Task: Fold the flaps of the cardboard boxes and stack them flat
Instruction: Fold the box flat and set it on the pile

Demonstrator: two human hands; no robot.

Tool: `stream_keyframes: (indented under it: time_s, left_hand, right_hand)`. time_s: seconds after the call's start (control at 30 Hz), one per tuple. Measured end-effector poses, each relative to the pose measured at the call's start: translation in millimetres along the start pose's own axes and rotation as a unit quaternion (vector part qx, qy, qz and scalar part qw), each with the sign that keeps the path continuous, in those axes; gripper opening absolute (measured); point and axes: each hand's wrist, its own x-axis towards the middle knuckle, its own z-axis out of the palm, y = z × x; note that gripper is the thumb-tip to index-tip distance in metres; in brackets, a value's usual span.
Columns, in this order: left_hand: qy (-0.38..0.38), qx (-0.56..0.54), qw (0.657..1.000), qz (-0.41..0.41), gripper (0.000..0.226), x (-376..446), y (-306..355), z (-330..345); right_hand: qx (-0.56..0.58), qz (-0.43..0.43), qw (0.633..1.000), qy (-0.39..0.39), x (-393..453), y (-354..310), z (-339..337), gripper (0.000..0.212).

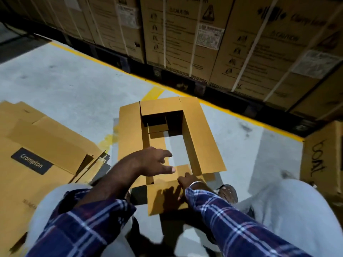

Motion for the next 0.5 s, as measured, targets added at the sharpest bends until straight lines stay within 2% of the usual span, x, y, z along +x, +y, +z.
stream_keyframes:
  time_s: [0.13, 0.33, 0.5]
  left_hand:
    - [0.031, -0.024, 0.999, 0.011, 0.073, 4.9, -4.4, -3.6]
    - [0.028, 0.042, 0.999, 0.014, 0.074, 30.9, -8.3, -17.0]
    - [0.034, 0.085, 0.995, 0.024, 0.072, 60.9, -2.7, -24.2]
  right_hand:
    - [-0.041, 0.018, 0.998, 0.036, 9.8, -11.2, 21.7, 0.090]
    - [-0.070, 0.017, 0.996, 0.059, 39.2, -13.7, 37.0, 0.062]
    - [-0.108, 0.010, 0.992, 0.065, 60.1, -20.0, 36.0, 0.059]
